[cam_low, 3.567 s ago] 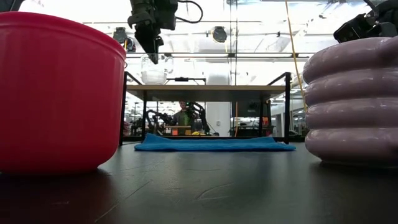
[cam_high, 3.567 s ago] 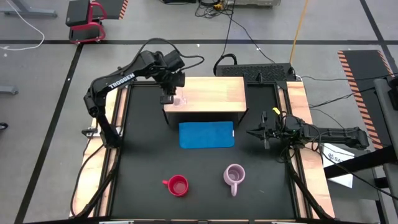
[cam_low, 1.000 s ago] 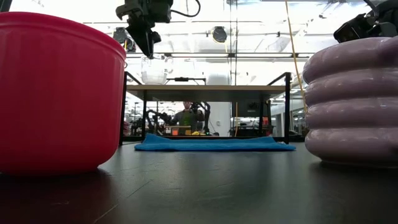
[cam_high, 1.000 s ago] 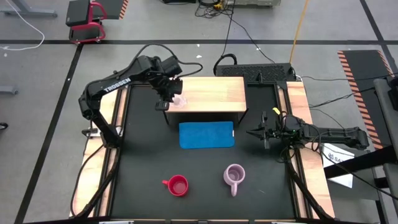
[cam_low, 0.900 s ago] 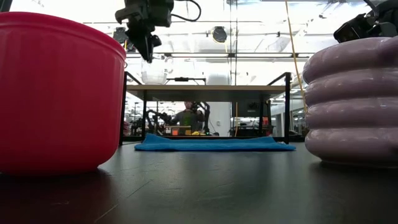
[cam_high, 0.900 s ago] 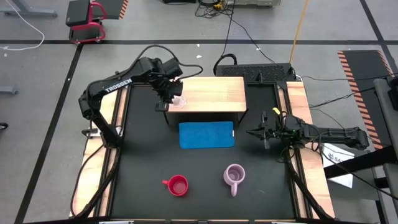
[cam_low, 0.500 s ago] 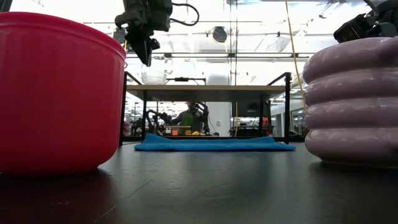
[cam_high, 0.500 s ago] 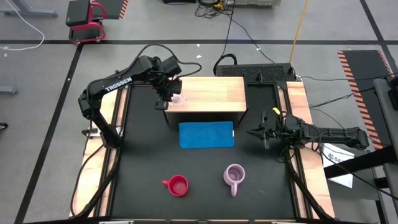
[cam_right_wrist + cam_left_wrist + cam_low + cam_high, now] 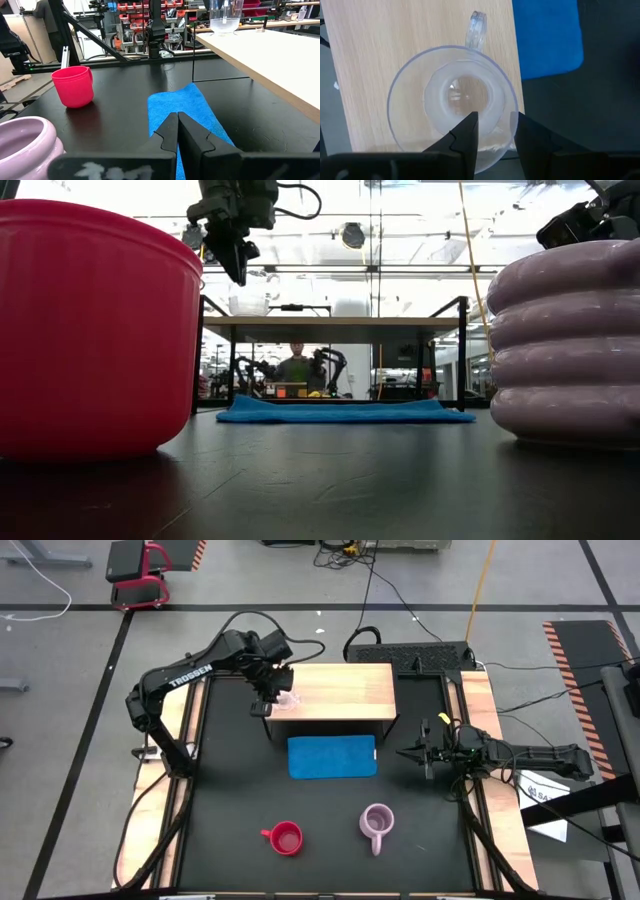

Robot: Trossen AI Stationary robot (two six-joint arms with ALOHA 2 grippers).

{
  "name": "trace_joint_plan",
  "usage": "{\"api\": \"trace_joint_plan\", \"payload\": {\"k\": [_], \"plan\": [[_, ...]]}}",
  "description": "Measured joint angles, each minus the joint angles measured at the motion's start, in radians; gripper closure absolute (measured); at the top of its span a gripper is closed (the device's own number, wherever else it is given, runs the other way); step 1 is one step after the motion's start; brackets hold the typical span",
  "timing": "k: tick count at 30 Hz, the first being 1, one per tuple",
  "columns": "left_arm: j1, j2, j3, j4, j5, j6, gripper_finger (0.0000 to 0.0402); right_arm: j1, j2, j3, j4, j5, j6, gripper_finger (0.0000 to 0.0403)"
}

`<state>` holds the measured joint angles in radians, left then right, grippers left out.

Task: Stack small to large cups/mugs on shelf
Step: Put the glass mug on the shelf

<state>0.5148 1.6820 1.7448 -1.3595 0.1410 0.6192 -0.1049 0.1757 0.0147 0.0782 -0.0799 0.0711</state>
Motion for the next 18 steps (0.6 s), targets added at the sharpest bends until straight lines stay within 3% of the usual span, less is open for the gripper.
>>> {"api": "trace_joint_plan", "payload": {"k": [18], "plan": [[0.000,-0.008,0.033,-0.008,0.000,-0.012,0.0282,0.000,0.000,0.000,0.000,0.000,0.003,0.0403]]}}
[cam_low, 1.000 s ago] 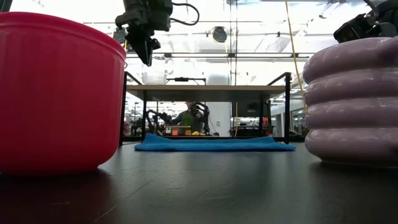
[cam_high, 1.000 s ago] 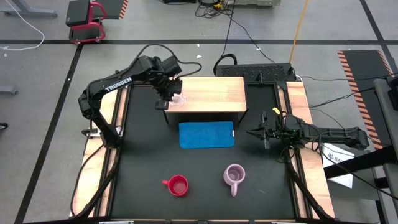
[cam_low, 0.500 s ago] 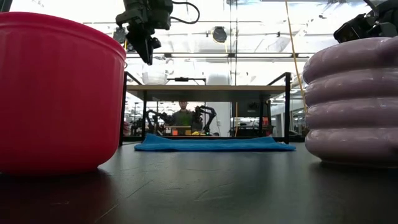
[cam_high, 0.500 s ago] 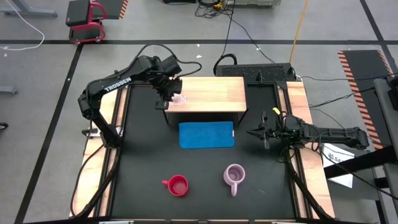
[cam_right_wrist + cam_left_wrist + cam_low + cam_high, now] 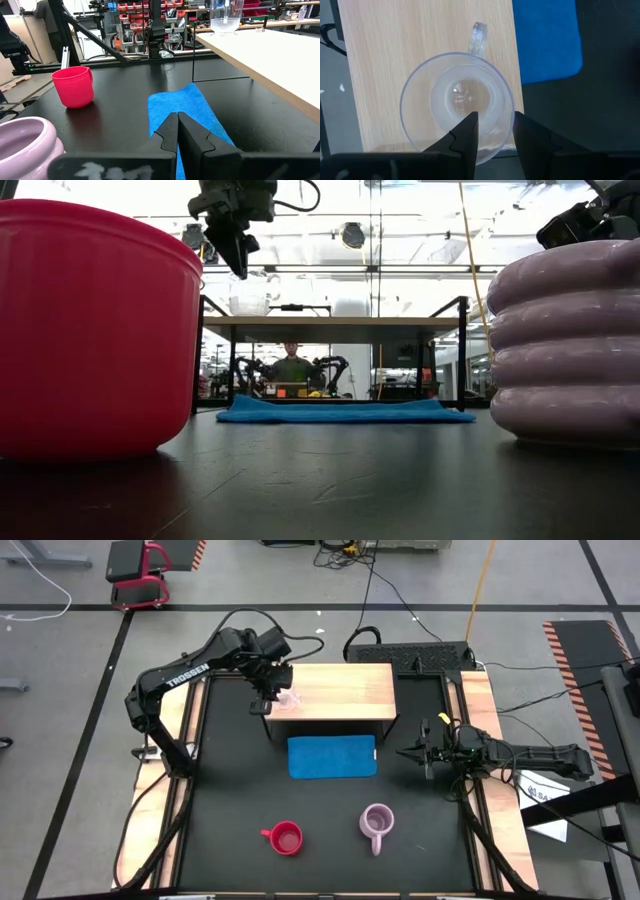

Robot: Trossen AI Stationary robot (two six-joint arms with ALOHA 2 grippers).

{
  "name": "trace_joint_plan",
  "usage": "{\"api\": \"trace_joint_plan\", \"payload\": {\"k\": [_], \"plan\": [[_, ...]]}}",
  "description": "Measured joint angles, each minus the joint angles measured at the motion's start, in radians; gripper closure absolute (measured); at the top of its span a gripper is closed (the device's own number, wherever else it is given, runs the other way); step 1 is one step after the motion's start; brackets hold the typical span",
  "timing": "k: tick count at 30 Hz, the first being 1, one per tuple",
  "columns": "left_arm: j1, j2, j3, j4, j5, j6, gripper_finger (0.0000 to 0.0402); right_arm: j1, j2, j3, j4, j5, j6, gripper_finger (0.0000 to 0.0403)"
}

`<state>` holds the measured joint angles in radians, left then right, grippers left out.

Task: Stack small to large cups/mugs on shelf
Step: Put the glass mug on the shelf

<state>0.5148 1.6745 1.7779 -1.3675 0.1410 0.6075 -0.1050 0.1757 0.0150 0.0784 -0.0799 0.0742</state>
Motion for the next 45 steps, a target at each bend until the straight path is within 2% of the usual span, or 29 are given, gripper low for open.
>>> {"api": "trace_joint_plan", "payload": {"k": [8,11,14,16,24,33,36,40,45], "plan": [[0.000,0.000,0.000,-0.003,0.000,0.009,0.0292,0.000,0.000,0.000,0.000,0.000,0.000,0.0403],[0.000,0.000,0.000,-0.005,-0.002,0.014,0.0327,0.000,0.000,0.000,0.000,0.000,0.001,0.0403],[0.000,0.000,0.000,-0.006,-0.011,0.024,0.0380,0.000,0.000,0.000,0.000,0.000,0.001,0.0403],[0.000,0.000,0.000,-0.010,-0.014,0.028,0.0393,0.000,0.000,0.000,0.000,0.000,0.001,0.0403],[0.000,0.000,0.000,-0.023,-0.014,0.137,0.0396,0.000,0.000,0.000,0.000,0.000,0.012,0.0403],[0.002,0.000,0.000,-0.014,-0.009,0.372,0.0399,0.000,0.000,0.000,0.000,0.000,0.019,0.0403],[0.012,0.000,0.000,-0.015,0.014,0.445,0.0400,0.000,0.000,0.000,0.000,0.000,0.019,0.0403],[0.033,-0.007,0.000,-0.025,0.106,0.510,0.0400,0.000,0.000,0.000,0.000,0.000,0.019,0.0403],[0.059,-0.024,0.000,-0.066,0.149,0.563,0.0400,0.000,0.000,0.000,0.017,0.000,0.019,0.0403]]}}
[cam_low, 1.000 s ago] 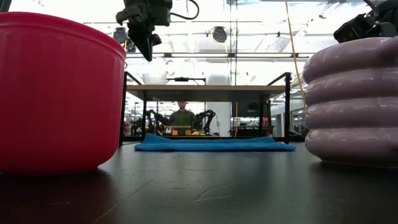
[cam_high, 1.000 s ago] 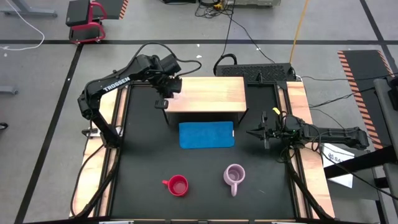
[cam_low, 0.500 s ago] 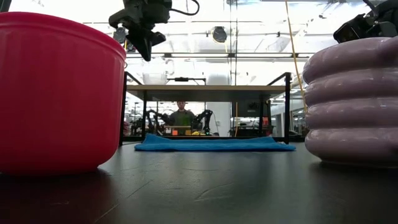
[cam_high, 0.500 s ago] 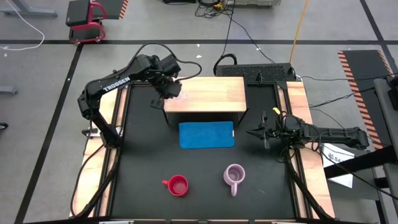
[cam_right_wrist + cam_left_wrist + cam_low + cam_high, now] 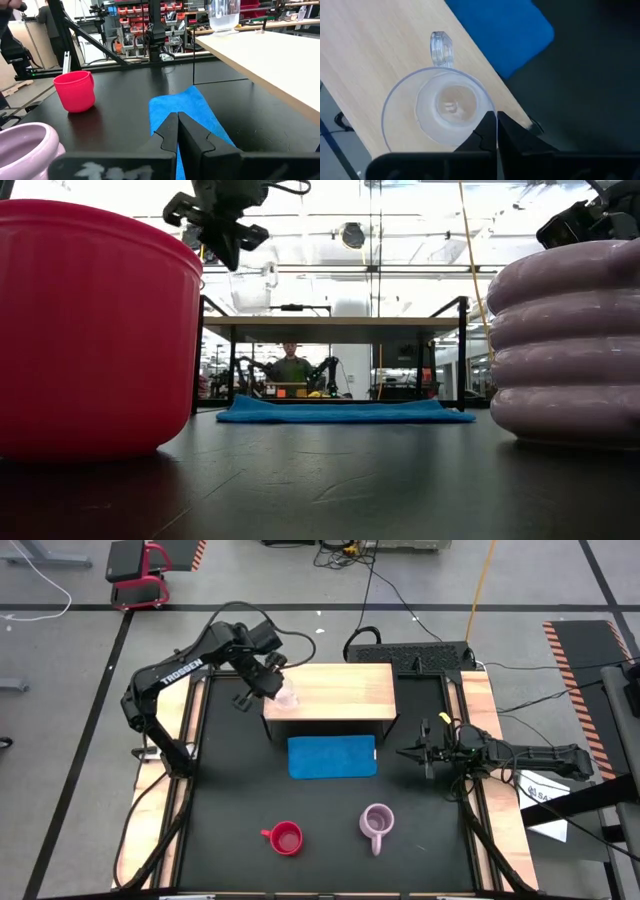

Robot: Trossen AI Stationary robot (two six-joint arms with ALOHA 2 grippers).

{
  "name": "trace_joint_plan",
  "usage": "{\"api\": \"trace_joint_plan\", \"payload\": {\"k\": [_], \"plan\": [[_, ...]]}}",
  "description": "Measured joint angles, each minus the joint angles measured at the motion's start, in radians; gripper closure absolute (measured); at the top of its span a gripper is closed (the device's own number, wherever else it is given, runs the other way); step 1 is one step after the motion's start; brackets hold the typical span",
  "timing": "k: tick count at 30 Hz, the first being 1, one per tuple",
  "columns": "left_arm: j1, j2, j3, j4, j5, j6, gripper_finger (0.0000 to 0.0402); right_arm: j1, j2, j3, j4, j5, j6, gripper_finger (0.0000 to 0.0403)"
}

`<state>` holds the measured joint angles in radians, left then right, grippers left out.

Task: Stack small to large cups/mugs on shelf
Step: Put the glass mug on the shelf

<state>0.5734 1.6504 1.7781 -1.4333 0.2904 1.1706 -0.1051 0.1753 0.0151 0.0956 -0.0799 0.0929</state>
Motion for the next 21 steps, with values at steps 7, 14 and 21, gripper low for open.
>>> {"api": "trace_joint_plan", "payload": {"k": [7,14,21], "plan": [[0.012,-0.005,0.000,-0.042,-0.004,0.109,0.0401,0.000,0.000,0.000,0.005,0.000,-0.003,0.0403],[0.000,-0.004,0.000,-0.025,-0.029,0.200,0.0401,0.000,0.000,0.000,0.006,0.000,-0.012,0.0403],[-0.012,-0.001,0.000,-0.031,-0.036,0.199,0.0401,0.000,0.000,0.000,0.006,0.000,-0.015,0.0403]]}}
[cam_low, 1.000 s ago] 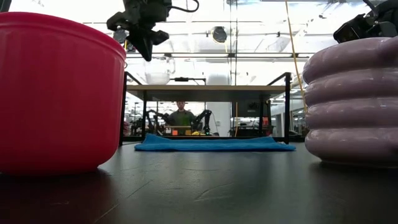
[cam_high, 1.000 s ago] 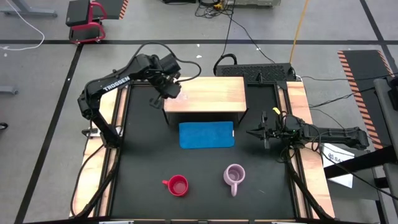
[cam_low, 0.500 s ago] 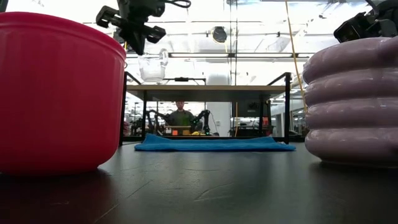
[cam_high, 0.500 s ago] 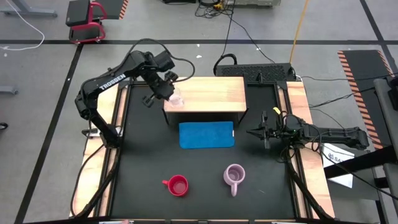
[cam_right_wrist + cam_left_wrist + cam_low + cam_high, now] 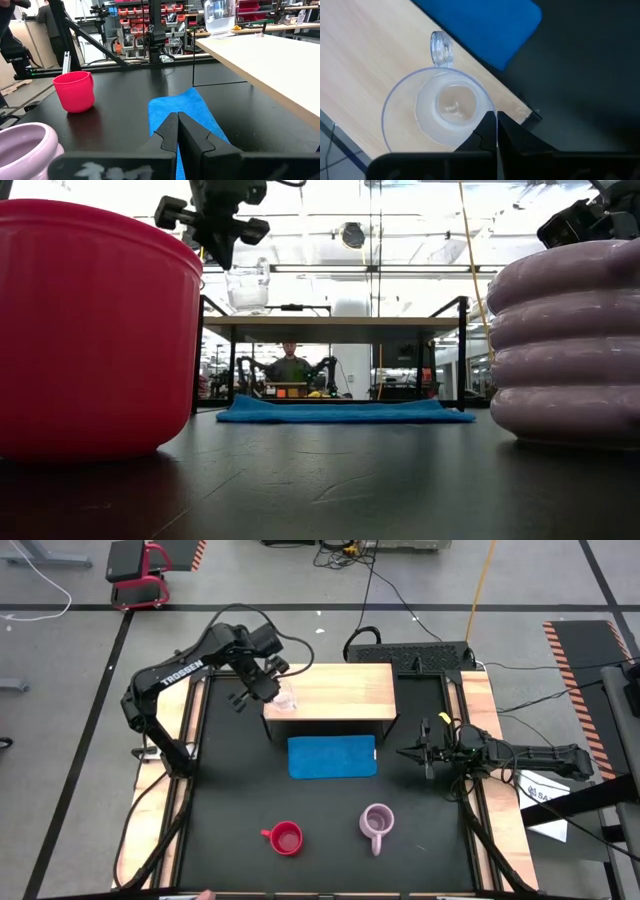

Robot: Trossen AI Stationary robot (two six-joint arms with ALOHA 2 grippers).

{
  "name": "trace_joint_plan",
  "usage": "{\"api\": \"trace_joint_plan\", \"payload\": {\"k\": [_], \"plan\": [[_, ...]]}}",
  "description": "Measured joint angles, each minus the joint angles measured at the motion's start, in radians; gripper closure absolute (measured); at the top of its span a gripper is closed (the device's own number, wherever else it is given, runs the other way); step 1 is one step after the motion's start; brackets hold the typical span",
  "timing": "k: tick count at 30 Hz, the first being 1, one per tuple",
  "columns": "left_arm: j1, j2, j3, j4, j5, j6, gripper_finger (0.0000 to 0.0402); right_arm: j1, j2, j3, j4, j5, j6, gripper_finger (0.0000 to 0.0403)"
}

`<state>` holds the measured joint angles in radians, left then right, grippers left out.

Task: Stack small to large cups/mugs on shelf
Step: Put the glass mug on the shelf

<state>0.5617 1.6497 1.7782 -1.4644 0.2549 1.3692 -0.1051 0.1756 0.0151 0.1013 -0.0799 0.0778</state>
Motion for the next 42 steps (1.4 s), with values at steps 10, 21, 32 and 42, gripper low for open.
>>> {"api": "trace_joint_plan", "payload": {"k": [10,21,32,42], "plan": [[-0.015,0.001,0.000,-0.005,-0.003,-0.035,0.0401,0.000,0.000,0.000,0.000,0.000,-0.011,0.0403],[-0.014,0.001,0.000,0.037,-0.002,-0.099,0.0396,0.000,0.000,0.000,0.000,0.000,-0.011,0.0403],[-0.014,0.001,0.000,0.067,-0.002,-0.229,0.0394,0.000,0.000,0.000,-0.001,0.000,-0.012,0.0403],[-0.023,0.002,-0.037,0.071,-0.025,-0.186,0.0371,0.000,0.000,0.000,-0.001,0.000,-0.012,0.0403]]}}
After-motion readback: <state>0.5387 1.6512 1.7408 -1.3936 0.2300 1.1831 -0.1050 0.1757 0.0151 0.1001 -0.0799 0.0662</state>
